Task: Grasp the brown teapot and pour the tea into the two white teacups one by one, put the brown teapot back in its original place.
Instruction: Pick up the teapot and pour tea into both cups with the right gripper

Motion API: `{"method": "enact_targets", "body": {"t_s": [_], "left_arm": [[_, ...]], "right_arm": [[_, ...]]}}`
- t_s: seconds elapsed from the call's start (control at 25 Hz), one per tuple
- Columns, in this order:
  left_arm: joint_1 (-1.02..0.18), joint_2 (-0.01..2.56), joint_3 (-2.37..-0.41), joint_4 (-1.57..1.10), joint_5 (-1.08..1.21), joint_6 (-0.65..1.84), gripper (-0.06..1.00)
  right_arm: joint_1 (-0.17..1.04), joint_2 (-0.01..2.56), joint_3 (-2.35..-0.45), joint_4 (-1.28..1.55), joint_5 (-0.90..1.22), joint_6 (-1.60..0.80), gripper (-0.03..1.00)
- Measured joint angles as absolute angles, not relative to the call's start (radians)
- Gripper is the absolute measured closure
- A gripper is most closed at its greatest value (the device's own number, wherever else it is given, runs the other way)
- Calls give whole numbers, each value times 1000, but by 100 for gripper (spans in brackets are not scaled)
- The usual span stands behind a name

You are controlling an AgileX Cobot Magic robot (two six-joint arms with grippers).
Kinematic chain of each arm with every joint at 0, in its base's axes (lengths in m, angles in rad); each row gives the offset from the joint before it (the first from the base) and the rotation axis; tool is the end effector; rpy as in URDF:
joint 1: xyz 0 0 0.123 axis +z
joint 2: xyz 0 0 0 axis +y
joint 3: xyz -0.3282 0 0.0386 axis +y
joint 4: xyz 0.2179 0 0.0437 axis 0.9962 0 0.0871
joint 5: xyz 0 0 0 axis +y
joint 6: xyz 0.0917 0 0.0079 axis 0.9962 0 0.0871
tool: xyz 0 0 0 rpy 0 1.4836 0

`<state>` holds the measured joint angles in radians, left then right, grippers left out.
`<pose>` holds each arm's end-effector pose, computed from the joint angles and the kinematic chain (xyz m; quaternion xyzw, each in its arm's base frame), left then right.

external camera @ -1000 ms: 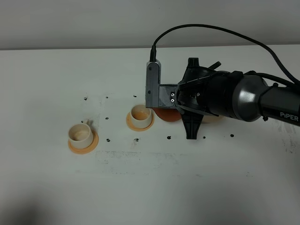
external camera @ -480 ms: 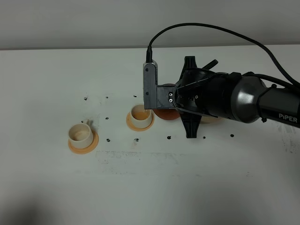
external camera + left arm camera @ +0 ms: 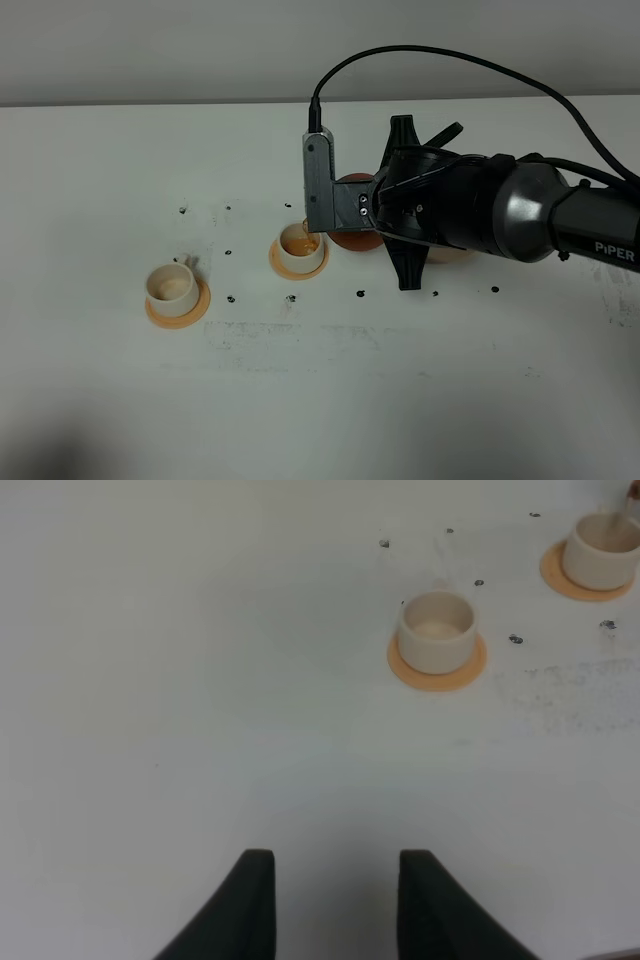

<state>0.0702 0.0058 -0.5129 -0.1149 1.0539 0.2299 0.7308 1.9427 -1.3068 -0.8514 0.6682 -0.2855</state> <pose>-0.0757 -0.0145 0.2670 0.0699 0.8453 0.0220 0.5292 0.3254 0.2340 0.2507 -0.6756 0.6499 -0.2659 0.2246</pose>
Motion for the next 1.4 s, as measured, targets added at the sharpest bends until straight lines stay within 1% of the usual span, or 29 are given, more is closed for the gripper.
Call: {"method": "enact_targets", "body": {"t_s": [1.4], "left_arm": [[70, 6, -513, -88, 1054, 230, 64]], "right_arm": [[731, 1967, -1307, -968, 650, -322, 88]]}}
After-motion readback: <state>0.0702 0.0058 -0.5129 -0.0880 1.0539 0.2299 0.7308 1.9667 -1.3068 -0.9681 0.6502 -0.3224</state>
